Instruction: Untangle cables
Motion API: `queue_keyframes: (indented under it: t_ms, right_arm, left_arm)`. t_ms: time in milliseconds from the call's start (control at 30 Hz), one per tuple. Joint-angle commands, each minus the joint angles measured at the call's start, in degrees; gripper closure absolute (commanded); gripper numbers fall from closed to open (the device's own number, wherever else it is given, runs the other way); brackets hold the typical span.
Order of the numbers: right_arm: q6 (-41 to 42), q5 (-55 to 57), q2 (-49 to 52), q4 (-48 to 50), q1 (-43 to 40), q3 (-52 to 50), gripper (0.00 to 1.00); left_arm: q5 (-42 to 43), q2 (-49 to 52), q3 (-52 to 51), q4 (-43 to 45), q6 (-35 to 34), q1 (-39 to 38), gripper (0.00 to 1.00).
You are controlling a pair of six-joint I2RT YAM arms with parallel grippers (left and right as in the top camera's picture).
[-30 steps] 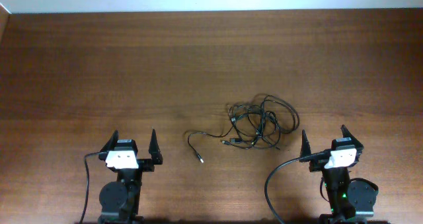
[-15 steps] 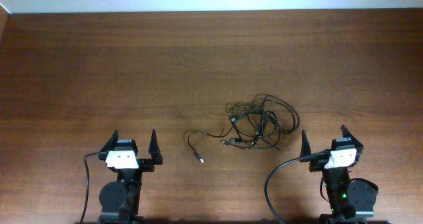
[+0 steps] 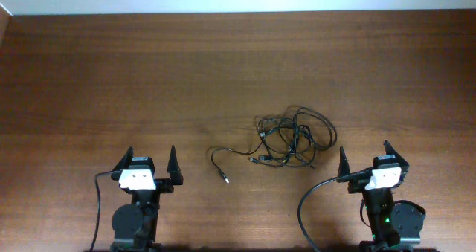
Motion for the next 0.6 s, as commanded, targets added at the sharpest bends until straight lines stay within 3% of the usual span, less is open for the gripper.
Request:
queue_keyframes:
  t_ms: [0, 333, 467, 567]
  right_arm:
    - [0.7, -1.2, 0.2, -0.3, -0.3, -0.3, 0.02]
    - [0.7, -1.2, 0.2, -0.3, -0.3, -0.3, 0.02]
    - [0.7, -1.2, 0.2, -0.3, -0.3, -0.3, 0.01]
    - [0.7, -1.2, 0.2, -0.3, -0.3, -0.3, 0.01]
  left_arm:
    - [0.7, 0.2, -0.1, -0.4, -0.3, -0.2, 0.01]
    - [0.4, 0.2, -0.1, 0.3, -0.3, -0.2, 0.01]
    - [-0.2, 0.2, -0.1, 9.2, -0.3, -0.2, 0.01]
    - [7.7, 0.2, 3.3, 7.3, -0.3, -0.2, 0.01]
